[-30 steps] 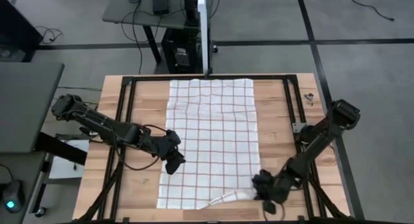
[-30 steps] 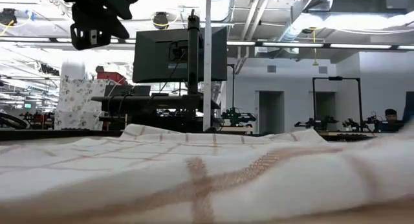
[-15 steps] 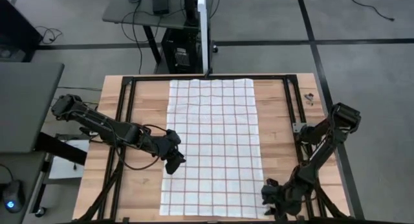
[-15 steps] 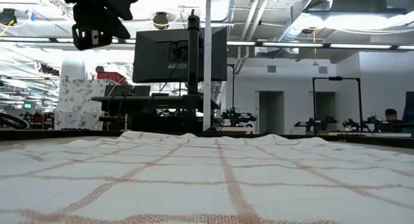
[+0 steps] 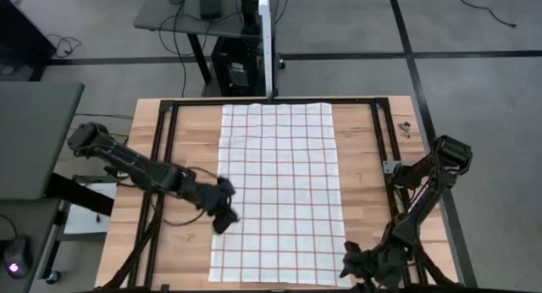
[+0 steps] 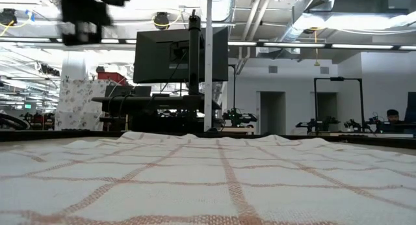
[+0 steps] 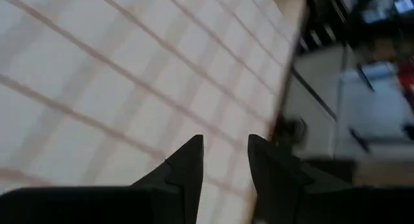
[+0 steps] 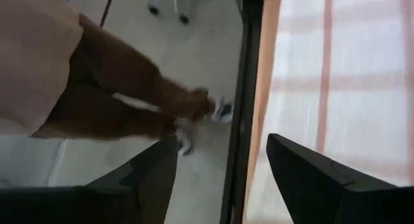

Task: Roll towel
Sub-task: Fold the white towel

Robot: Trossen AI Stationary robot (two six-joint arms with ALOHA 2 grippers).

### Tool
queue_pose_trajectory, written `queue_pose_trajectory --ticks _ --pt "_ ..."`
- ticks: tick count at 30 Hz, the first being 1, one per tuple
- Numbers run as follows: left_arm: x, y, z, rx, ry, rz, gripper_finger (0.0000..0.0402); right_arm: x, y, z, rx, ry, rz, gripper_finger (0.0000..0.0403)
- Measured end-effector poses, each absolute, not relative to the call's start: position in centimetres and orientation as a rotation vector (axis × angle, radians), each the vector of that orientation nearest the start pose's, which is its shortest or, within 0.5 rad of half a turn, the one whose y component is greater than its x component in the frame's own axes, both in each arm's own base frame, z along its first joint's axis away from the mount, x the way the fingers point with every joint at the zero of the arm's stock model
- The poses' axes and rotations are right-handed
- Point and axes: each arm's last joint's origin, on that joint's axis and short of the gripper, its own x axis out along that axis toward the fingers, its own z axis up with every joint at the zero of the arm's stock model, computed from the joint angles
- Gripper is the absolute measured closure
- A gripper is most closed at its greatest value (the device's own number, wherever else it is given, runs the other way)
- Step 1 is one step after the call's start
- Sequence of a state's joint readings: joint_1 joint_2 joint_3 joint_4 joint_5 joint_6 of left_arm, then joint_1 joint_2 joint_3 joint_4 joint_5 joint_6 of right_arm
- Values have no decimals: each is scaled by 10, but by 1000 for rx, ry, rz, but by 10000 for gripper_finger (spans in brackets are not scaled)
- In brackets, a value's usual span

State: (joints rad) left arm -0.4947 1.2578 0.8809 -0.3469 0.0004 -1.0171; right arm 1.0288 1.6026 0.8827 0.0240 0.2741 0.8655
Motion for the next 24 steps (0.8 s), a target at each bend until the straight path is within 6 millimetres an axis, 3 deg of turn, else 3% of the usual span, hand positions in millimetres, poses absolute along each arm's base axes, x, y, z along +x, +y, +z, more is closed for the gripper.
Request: queue_pose_trajectory --ticks 7,11,15,20,24 --pt "223 -215 254 -540 1057 -223 295 188 288 183 224 862 346 173" --pt "228 -269 238 -346 1175 -240 295 195 299 172 195 895 322 173" --pt "238 -312 212 -274 1230 -244 295 201 308 163 216 914 297 173" --pt "247 -327 175 -263 1346 -79 291 203 312 158 234 927 277 173" --pt "252 -327 168 -283 1355 -22 282 203 311 158 236 937 266 173"
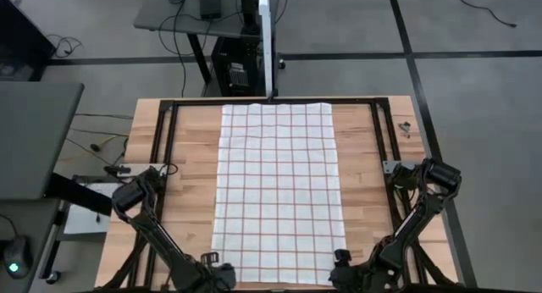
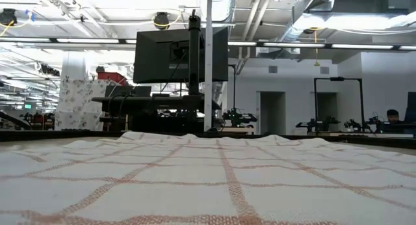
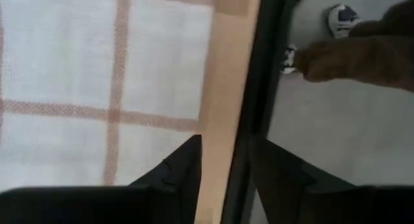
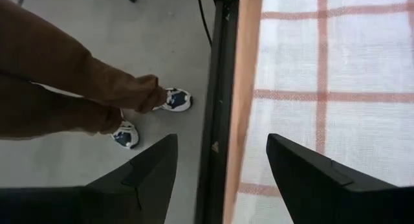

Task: Roll towel
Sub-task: Fold the white towel

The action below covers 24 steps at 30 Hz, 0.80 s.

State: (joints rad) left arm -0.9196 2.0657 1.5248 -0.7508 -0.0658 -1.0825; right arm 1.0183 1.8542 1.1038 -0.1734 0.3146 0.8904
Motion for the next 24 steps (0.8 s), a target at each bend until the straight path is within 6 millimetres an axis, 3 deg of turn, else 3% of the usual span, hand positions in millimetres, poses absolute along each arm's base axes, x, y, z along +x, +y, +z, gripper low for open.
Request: queue_pose_trajectory --ticks 9,18,24 --pt "250 -320 166 -206 1345 35 247 202 311 158 244 937 263 173" --pt "250 -322 167 -121 1276 9 244 201 308 155 154 950 260 173" --pt "244 -327 150 -59 1289 -4 244 204 306 156 154 910 211 173"
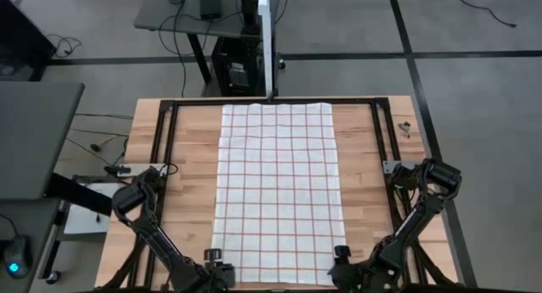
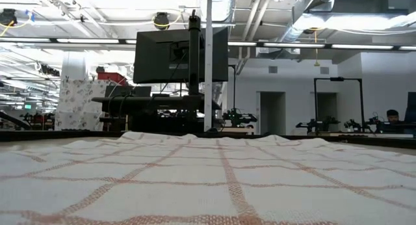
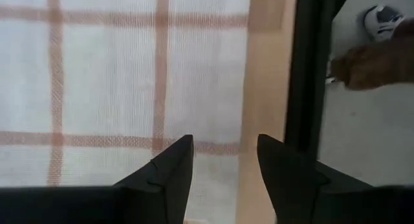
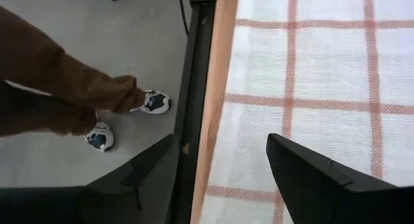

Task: Roll towel
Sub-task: Fold the white towel

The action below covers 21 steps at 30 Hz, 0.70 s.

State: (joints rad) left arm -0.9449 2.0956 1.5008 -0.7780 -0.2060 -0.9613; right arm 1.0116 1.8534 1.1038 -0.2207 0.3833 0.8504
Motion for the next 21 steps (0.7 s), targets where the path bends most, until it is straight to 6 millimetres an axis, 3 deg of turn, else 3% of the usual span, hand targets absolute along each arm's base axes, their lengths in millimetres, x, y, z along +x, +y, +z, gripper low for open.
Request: queue_pose_trajectory --ticks 6,13,21 --pt "241 -327 148 -53 1276 6 244 204 306 152 176 916 183 173" --pt "241 -327 147 -50 1275 4 244 199 312 128 196 1000 157 173" --pt "241 -327 147 -26 1275 -13 244 197 310 122 171 1037 111 178"
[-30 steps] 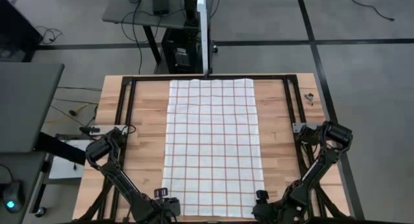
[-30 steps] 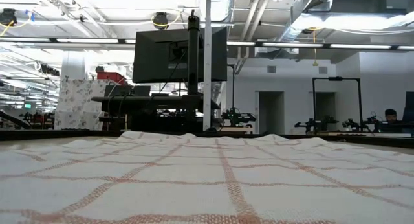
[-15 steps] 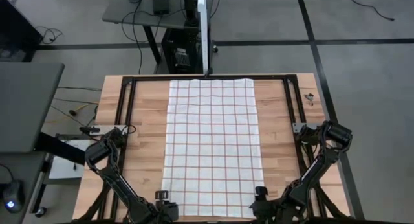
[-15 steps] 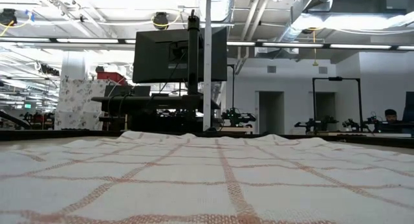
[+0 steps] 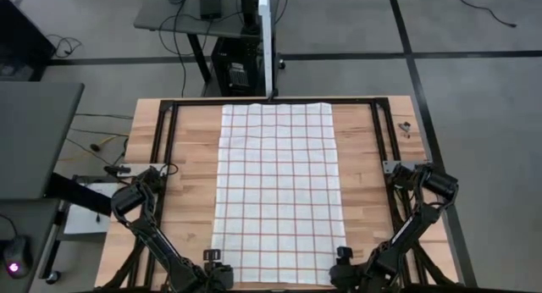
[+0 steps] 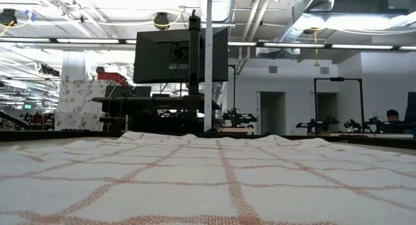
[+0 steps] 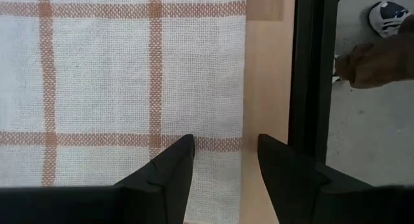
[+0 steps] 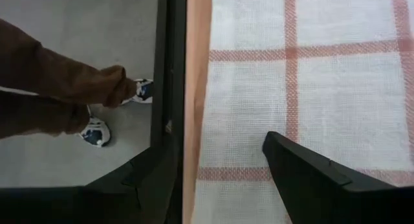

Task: Roll towel
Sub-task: Fold the white towel

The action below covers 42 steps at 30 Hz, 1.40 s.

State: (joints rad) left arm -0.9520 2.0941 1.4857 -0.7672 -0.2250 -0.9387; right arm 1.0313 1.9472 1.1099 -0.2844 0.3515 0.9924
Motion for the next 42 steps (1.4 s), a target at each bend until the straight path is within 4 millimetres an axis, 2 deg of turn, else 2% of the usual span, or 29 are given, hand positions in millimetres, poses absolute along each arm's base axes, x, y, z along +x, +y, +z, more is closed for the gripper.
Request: queue_pose_trajectory --ticks 8,15,21,29,33,37,42 --pt "241 -326 147 60 1257 -57 244 193 305 118 43 1072 122 219" --pt "242 -326 146 76 1224 -24 244 192 304 117 32 1078 120 260" --pt "244 -329 132 88 1257 -37 268 193 305 117 47 1070 126 288" --pt "243 -329 133 67 1263 -23 283 197 310 120 204 1045 108 290" --pt "243 -329 133 54 1264 -17 283 201 314 123 278 1042 158 290" --pt "244 -330 133 44 1263 -19 283 205 312 128 272 1100 194 290" --pt "244 -330 133 0 1271 6 283 209 315 145 171 1166 202 281"
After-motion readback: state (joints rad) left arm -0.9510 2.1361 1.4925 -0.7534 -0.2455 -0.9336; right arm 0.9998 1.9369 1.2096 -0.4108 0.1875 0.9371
